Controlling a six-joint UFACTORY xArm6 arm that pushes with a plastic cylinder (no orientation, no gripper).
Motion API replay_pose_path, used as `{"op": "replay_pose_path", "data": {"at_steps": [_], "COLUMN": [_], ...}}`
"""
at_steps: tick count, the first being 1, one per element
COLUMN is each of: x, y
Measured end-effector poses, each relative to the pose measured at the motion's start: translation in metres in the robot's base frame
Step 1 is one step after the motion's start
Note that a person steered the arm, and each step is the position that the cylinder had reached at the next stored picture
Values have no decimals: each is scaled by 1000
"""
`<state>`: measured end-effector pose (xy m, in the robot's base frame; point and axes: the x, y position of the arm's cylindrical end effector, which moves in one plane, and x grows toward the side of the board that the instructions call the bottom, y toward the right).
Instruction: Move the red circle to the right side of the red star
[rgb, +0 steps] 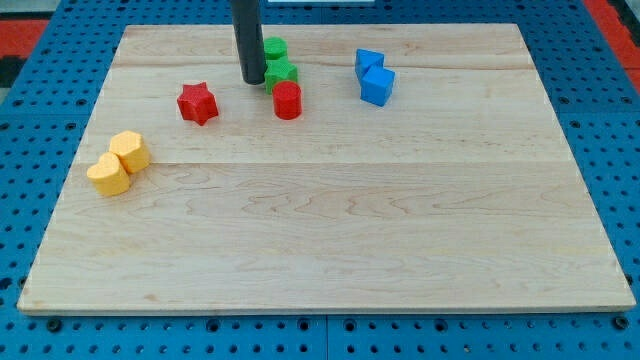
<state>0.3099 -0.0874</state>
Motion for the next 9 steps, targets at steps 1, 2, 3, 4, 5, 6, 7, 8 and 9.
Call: {"op": "replay_pose_path", "data": {"at_steps": [1, 2, 3, 4, 5, 6, 7, 8, 9], "x": [28, 58, 87, 82, 55, 2, -35, -22, 32], "y": [9, 23, 27, -23, -67, -79, -114, -92, -64]}}
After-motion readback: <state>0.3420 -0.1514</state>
